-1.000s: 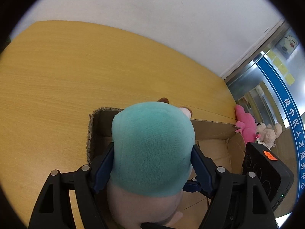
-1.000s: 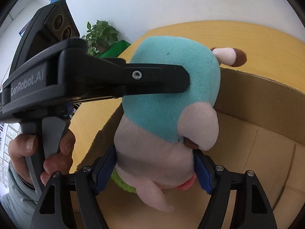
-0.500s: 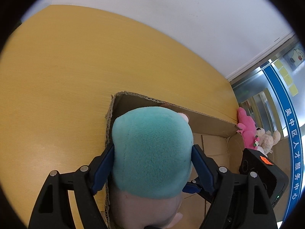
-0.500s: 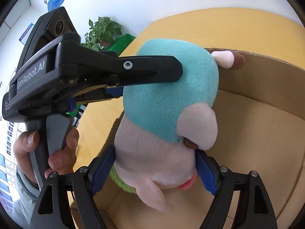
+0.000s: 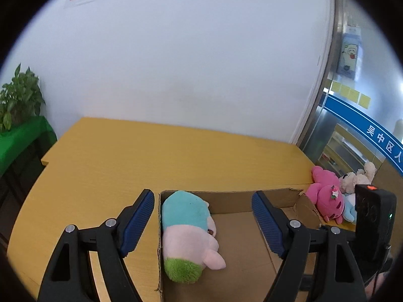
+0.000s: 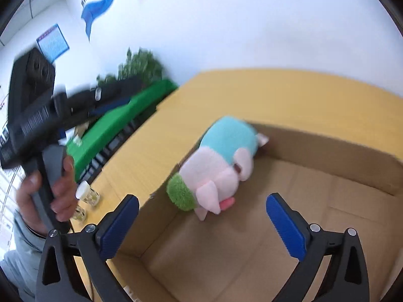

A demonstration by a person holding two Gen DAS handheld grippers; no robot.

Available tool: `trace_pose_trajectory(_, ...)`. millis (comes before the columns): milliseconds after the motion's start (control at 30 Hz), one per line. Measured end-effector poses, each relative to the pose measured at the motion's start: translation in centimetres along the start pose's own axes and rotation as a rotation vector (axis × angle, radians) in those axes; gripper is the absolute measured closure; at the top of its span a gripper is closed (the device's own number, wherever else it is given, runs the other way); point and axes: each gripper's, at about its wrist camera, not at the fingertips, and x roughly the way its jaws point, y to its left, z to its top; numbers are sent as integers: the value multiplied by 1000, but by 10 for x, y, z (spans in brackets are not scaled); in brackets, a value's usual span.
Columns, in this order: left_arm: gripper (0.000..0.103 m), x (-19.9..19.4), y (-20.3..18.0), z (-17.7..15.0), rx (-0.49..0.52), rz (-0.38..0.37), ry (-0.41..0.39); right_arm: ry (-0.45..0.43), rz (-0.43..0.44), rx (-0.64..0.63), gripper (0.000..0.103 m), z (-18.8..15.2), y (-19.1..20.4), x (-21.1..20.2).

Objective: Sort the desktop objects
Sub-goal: 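Withdraw both grippers from the box toward the black charger box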

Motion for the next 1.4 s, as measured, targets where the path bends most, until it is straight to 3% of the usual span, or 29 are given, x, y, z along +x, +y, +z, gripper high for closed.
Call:
trace_pose_trajectory(33,23,-7,-7,-1,12,5,-17,-30,-9,7,0,-1,2,-20)
trace_pose_trajectory(100,23,-26,-21,-7,30,9,-58,-79,-41,22,0,39,26,-18)
trace_pose_trajectory(133,23,-34,-26,-10,35,12,-77,-102,-66,31,0,36,36,-25)
trace_pose_trajectory(167,20,-44,-34,-14,43,20,-105,-110,-86,37,0,57,5,-23)
trace_pose_trajectory(267,14,-75,-60,-31,108,48,-189,-119,-222,12,0,27,18,-56)
trace_pose_trajectory(300,14,-81,-70,-36,131,69,-207,-128,-257,-2,0,14,27,-90)
trace_pose_trajectory(400,14,-94,-99,-57,169,109,-212,-176,-382,-48,0,-19,47,-146)
trace_pose_trajectory(533,14,-102,-133,-86,235,138,-230,-230,-461,-80,0,-41,62,-164)
trace_pose_trajectory(733,14,-107,-142,-103,166,41,-155,-253,-481,-112,0,-46,58,-174)
trace_pose_trajectory(900,14,-105,-128,-120,88,1,-86,-256,-435,-128,0,-57,40,-174)
trace_pose_trajectory(1000,14,-98,-118,-141,58,-9,-11,-246,-397,-141,0,-80,31,-177)
trace_pose_trajectory(1200,14,-72,-102,-193,-96,-149,227,-86,-214,-65,0,-137,-10,-165)
trace_pose_trajectory(1400,14,-43,-117,-233,-117,-292,420,54,-133,11,0,-174,-23,-130)
